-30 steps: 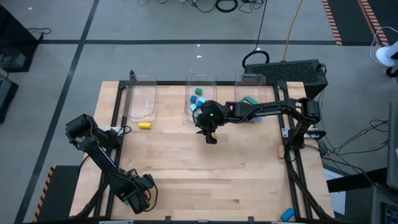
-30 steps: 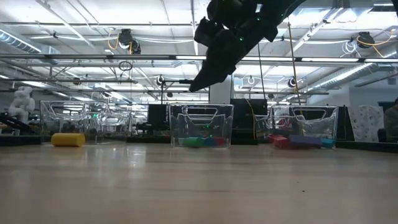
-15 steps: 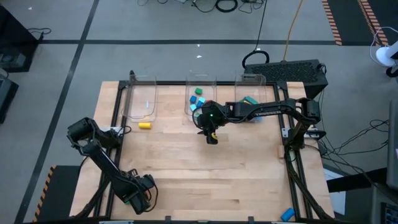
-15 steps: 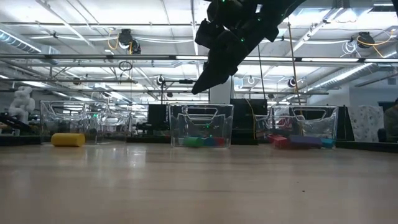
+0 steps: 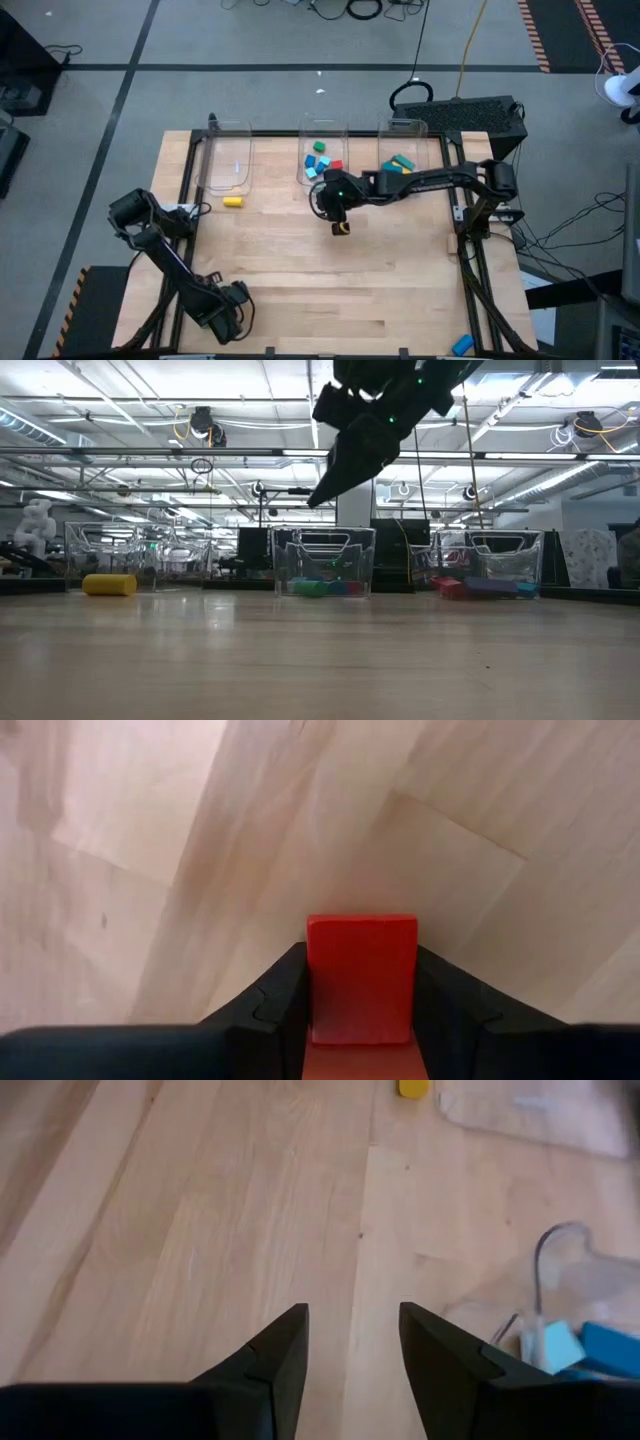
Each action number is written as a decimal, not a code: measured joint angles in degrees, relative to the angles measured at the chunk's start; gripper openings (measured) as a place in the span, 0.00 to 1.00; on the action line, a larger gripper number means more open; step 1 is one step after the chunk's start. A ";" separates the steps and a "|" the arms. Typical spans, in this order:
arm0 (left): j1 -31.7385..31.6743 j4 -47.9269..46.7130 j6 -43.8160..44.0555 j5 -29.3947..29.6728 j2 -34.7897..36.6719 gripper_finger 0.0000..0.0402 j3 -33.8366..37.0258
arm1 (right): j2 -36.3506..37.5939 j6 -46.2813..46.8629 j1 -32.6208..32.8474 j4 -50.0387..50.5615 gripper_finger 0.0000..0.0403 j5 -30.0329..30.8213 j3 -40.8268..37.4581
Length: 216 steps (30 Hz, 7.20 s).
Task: Sort blocks by size
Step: Put the red half circle block into the center transparent bin, then put the yellow cylindrical block into the left transparent bin
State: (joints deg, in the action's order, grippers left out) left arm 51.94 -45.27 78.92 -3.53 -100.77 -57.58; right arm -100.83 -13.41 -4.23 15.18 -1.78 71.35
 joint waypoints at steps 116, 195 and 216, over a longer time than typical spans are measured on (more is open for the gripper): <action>-61.19 42.18 -67.53 -18.40 2.37 0.42 -0.59 | 4.94 -43.68 7.69 -34.91 0.15 19.60 -23.93; -45.70 -8.65 -37.64 28.00 39.30 0.48 17.41 | -11.71 5.36 -14.42 18.11 0.42 0.13 27.56; -48.49 -11.28 -55.72 26.52 19.15 0.48 17.42 | -1.34 10.56 -10.27 13.61 0.42 -0.02 8.08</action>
State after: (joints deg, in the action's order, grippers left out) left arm 3.44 -56.54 23.21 22.99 -81.62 -40.16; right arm -102.18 -2.85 -14.50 28.79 -1.80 79.43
